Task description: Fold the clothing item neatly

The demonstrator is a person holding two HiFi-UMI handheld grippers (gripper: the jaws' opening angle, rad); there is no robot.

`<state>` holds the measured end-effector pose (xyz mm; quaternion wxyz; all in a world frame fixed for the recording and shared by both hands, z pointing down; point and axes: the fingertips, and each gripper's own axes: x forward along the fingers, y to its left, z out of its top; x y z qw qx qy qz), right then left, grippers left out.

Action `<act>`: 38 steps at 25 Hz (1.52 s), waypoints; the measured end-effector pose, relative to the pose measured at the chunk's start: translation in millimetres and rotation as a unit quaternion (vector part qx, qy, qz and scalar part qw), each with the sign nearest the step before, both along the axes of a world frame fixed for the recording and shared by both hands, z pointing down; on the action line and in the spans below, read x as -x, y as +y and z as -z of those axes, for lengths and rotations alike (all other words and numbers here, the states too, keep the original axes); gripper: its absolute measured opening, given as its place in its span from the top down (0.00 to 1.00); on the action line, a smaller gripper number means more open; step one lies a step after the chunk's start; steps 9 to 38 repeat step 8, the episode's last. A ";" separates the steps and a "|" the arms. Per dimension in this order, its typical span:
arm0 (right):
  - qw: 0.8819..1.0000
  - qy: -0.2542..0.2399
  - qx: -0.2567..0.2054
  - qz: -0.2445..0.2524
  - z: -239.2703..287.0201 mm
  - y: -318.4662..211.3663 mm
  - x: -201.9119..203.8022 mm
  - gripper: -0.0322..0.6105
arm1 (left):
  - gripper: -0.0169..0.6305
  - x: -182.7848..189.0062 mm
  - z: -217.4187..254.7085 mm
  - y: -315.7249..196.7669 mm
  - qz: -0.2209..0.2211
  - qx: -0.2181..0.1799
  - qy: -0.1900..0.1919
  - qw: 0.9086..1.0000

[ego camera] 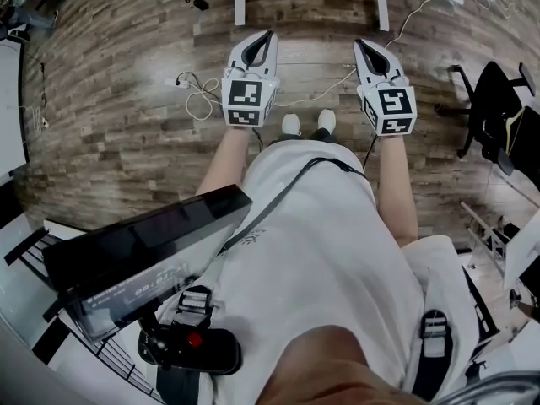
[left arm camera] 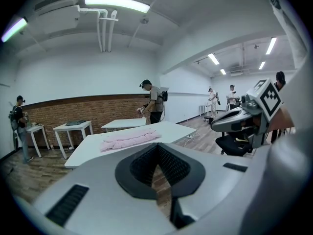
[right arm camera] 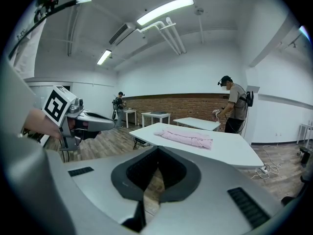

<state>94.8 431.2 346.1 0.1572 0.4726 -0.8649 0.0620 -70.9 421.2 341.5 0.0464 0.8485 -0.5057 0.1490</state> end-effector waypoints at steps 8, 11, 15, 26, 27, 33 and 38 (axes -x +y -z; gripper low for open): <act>1.000 0.002 -0.001 -0.001 -1.2 -0.4 -3.5 0.95 | 0.97 -3.4 1.4 1.9 -0.003 -0.010 -0.015 1.000; 1.000 0.002 -0.001 -0.001 -1.2 -0.4 -3.5 0.95 | 0.97 -3.4 1.4 1.9 -0.003 -0.010 -0.015 1.000; 1.000 0.002 -0.001 -0.001 -1.2 -0.4 -3.5 0.95 | 0.97 -3.4 1.4 1.9 -0.003 -0.010 -0.015 1.000; 1.000 0.002 -0.001 -0.001 -1.2 -0.4 -3.5 0.95 | 0.97 -3.4 1.4 1.9 -0.003 -0.010 -0.015 1.000; 1.000 0.002 -0.001 -0.001 -1.2 -0.4 -3.5 0.95 | 0.97 -3.4 1.4 1.9 -0.003 -0.010 -0.015 1.000; 1.000 0.002 -0.001 -0.001 -1.2 -0.4 -3.5 0.95 | 0.97 -3.4 1.4 1.9 -0.003 -0.010 -0.015 1.000; 1.000 0.002 -0.001 -0.001 -1.2 -0.4 -3.5 0.95 | 0.97 -3.4 1.4 1.9 -0.003 -0.010 -0.015 1.000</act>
